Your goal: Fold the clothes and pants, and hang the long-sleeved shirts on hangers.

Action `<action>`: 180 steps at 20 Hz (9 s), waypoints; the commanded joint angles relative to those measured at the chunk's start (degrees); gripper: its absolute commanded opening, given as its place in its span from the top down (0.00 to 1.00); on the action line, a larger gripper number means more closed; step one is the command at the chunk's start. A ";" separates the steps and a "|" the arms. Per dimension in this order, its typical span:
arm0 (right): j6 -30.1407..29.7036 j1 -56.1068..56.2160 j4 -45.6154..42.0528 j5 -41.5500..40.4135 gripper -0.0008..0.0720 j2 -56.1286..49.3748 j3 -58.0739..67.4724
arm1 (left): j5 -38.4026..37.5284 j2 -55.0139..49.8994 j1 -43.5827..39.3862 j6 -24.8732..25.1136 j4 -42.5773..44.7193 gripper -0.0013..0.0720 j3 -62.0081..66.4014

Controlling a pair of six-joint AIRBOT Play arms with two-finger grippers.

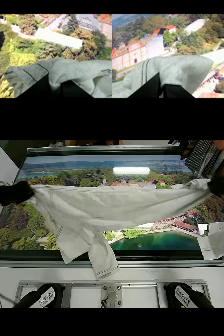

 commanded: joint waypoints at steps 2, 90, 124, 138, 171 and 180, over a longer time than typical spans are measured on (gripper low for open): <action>0.07 5.79 3.78 -7.06 0.00 -15.78 8.81 | 0.20 -20.00 -2.75 -1.77 -0.39 0.00 15.10; 4.90 7.37 -32.81 15.58 0.09 6.01 -18.14 | -10.88 5.05 4.09 -1.53 10.56 0.02 -20.74; 8.83 4.90 -10.29 10.10 0.10 -0.79 -14.14 | -8.90 -48.09 10.19 16.81 -15.13 0.95 20.92; 12.31 -3.54 6.64 -14.10 0.10 -39.80 3.15 | -4.48 -48.37 9.62 8.17 -0.52 0.95 30.34; 18.27 0.13 -6.01 -2.56 0.95 -40.83 7.04 | 2.95 -48.78 9.66 6.69 1.51 0.95 29.33; 21.68 7.98 -27.61 16.41 0.95 -33.99 1.38 | -0.33 -50.05 9.64 6.71 2.51 0.95 29.33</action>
